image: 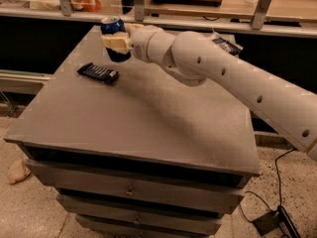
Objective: Move pepsi can near rxbar blueberry
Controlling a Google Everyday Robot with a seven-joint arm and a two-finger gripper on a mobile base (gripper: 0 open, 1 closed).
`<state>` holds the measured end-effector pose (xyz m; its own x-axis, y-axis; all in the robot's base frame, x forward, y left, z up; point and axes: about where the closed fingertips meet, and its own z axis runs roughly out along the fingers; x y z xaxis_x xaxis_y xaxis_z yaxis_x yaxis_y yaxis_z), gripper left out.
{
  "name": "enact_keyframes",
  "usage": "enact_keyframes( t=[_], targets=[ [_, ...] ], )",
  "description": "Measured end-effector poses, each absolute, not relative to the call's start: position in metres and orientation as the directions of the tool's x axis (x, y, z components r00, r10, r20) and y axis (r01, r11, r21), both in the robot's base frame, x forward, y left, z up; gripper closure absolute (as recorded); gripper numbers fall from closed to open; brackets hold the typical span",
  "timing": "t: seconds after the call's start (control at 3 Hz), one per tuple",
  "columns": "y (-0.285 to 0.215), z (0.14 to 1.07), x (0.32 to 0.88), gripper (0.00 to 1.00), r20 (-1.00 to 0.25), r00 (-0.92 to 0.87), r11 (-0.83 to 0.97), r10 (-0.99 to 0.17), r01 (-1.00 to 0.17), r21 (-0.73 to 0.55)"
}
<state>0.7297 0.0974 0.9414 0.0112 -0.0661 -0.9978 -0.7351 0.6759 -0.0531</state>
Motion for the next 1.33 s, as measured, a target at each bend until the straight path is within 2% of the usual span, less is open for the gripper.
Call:
enact_keyframes(
  t=[1.33],
  targets=[
    [0.086,0.912,0.728,1.00,-0.987,0.067,0.683,-0.143,-0.715,-0.147]
  ],
)
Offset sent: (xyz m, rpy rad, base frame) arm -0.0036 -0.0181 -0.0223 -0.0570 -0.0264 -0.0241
